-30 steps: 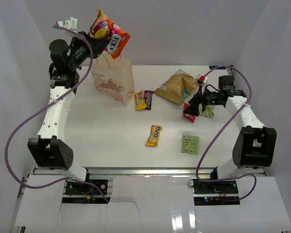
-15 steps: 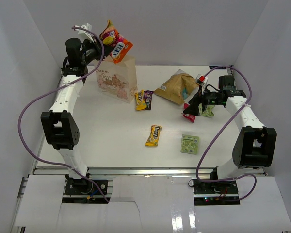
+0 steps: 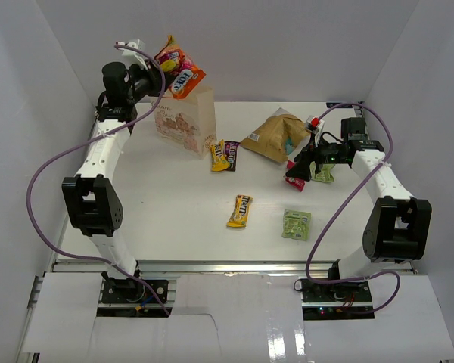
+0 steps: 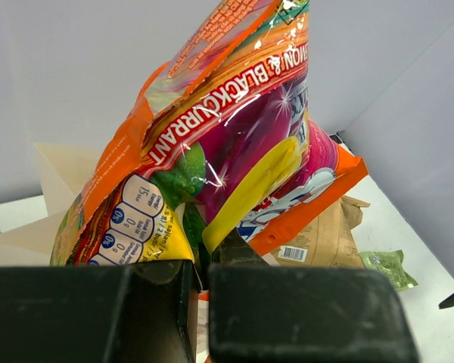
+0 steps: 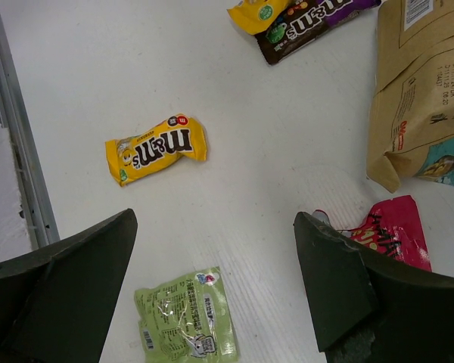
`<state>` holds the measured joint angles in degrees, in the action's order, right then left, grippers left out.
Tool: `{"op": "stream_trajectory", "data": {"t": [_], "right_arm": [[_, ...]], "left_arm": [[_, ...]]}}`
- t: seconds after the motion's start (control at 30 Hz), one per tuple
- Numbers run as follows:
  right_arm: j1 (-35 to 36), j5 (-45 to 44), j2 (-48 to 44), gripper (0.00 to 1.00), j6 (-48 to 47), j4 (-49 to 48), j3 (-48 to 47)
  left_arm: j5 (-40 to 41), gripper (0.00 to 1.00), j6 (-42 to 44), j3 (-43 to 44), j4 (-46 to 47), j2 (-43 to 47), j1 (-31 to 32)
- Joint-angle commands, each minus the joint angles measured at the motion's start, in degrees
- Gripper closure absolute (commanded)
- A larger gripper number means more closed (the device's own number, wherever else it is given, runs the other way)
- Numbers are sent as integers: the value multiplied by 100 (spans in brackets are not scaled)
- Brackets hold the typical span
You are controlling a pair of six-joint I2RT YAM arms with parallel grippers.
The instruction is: Place the snacks into the paper bag
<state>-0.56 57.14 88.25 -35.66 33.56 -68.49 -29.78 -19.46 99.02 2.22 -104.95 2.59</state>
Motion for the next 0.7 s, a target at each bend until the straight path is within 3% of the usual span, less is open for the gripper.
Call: {"op": "stream_trajectory", "data": {"t": [0.0,0.13,0.43,0.67], "right_arm": [[21,192,-1,10,24,1,-156],[21,218,-9,10,24,1,-165],[21,271,-27,10,33,1,-138],[21,288,-44,10,42,-16,-139]], "left_arm": [[-1,91,328,-14,498,589,-13],[-10,85,592,-41,552,554,-13],[-388,85,812,205,894,475,-13],[-414,83,1523,109,1070,413,-4]]}}
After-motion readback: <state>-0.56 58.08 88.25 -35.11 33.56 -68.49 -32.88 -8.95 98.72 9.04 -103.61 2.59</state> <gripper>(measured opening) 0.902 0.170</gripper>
